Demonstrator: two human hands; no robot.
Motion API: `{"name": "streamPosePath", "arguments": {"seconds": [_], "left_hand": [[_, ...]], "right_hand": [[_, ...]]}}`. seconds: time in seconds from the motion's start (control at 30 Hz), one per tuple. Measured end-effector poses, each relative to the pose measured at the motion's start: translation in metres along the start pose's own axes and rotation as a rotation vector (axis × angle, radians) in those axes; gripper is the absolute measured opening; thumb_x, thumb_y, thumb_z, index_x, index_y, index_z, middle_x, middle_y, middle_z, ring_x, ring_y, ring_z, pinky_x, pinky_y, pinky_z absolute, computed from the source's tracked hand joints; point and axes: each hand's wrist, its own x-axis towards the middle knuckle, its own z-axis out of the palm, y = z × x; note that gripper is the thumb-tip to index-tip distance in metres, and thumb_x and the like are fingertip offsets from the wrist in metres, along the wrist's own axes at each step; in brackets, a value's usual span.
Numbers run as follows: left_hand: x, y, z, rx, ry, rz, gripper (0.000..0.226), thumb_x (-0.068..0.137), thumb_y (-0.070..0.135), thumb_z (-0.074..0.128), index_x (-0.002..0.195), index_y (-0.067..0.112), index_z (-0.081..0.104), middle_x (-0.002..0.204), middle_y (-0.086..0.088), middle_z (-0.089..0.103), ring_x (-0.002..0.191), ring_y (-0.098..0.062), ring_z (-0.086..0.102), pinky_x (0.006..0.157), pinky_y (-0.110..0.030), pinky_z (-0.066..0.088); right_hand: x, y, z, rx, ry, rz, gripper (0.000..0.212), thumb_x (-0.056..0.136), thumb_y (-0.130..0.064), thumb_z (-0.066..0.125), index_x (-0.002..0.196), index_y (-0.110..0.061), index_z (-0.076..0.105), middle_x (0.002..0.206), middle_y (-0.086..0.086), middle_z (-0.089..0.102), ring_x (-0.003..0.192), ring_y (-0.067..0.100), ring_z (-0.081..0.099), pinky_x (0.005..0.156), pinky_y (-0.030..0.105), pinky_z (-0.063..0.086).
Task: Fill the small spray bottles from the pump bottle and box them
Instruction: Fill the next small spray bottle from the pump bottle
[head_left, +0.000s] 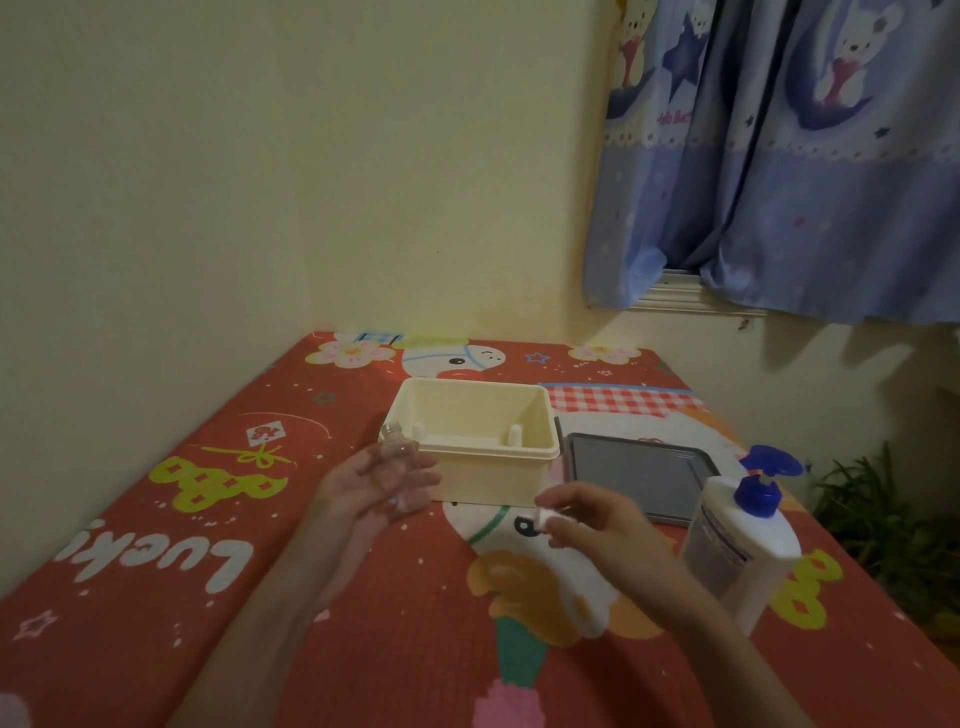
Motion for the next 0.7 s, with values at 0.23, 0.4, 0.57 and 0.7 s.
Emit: {"name": "streamPosePath", "arguments": {"seconds": [0.23,0.4,0.57,0.7], "left_hand": [[0.004,-0.010,0.024,0.055,-0.050,-0.005,0.046,0.075,0.019,0.075,0.115,0.002,0.062,0.111,-0.017,0.072,0.106,-0.030,0.069,0.077,-0.031,0.059],[0.005,-0.019,0.041,0.119,-0.102,-0.028,0.042,0.077,0.014,0.067,0.117,0.002,0.061,0.112,-0.016,0.072,0.107,-0.027,0.069,0.077,-0.027,0.058],[0.011,-0.026,0.059,0.163,-0.123,-0.042,0.037,0.079,0.012,0.068,0.115,0.001,0.062,0.112,-0.016,0.072,0.104,-0.028,0.070,0.084,-0.033,0.058],[0.024,-0.031,0.083,0.235,-0.132,-0.037,0.027,0.084,0.004,0.068,0.110,0.006,0.063,0.108,-0.015,0.073,0.095,-0.027,0.071,0.081,-0.035,0.057]], "right_hand": [[-0.001,0.022,0.021,-0.311,-0.047,0.033,0.010,0.084,-0.020,0.066,0.091,-0.027,0.068,0.090,-0.013,0.066,0.080,-0.005,0.059,0.067,0.002,0.043],[-0.002,0.041,0.027,-0.398,-0.138,0.086,0.012,0.080,-0.029,0.064,0.092,-0.028,0.065,0.089,-0.010,0.067,0.081,0.002,0.063,0.078,0.024,0.055],[-0.005,0.031,0.021,-0.401,-0.048,0.012,0.015,0.090,-0.034,0.058,0.104,-0.030,0.063,0.100,-0.016,0.060,0.091,-0.002,0.057,0.076,0.016,0.048],[-0.008,-0.017,-0.010,-0.300,0.254,-0.196,0.016,0.095,-0.018,0.051,0.103,-0.028,0.060,0.099,-0.015,0.061,0.090,-0.002,0.057,0.072,0.014,0.047]]}}
